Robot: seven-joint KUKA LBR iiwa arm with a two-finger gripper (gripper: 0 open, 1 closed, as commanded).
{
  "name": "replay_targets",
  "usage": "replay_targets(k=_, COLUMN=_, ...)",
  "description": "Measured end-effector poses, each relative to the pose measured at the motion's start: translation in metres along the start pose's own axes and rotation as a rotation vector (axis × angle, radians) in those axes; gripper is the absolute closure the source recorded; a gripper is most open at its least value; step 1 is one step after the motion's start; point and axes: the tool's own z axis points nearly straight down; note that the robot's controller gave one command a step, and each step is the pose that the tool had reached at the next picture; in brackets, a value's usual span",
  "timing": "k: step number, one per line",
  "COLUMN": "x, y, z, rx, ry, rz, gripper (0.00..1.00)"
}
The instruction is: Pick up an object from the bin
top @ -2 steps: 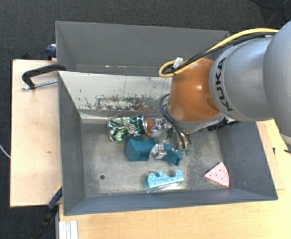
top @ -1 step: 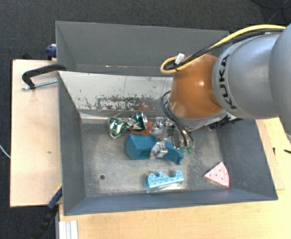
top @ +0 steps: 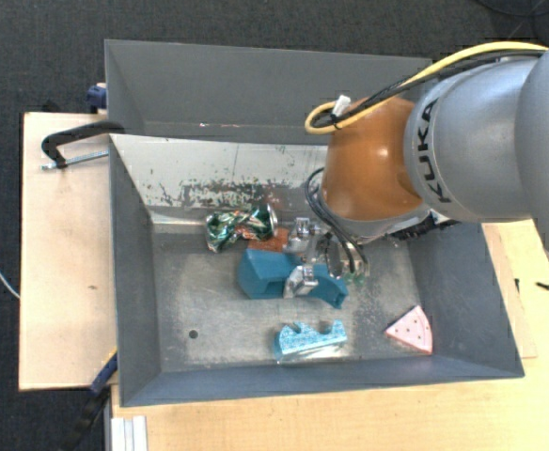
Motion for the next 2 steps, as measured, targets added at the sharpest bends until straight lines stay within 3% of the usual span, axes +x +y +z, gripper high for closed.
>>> replay_targets(k=2, x=0.0013, y=0.0001, z=-0.0145, rx=0.001, ry=0.006, rz=0.0, gripper=1.0)
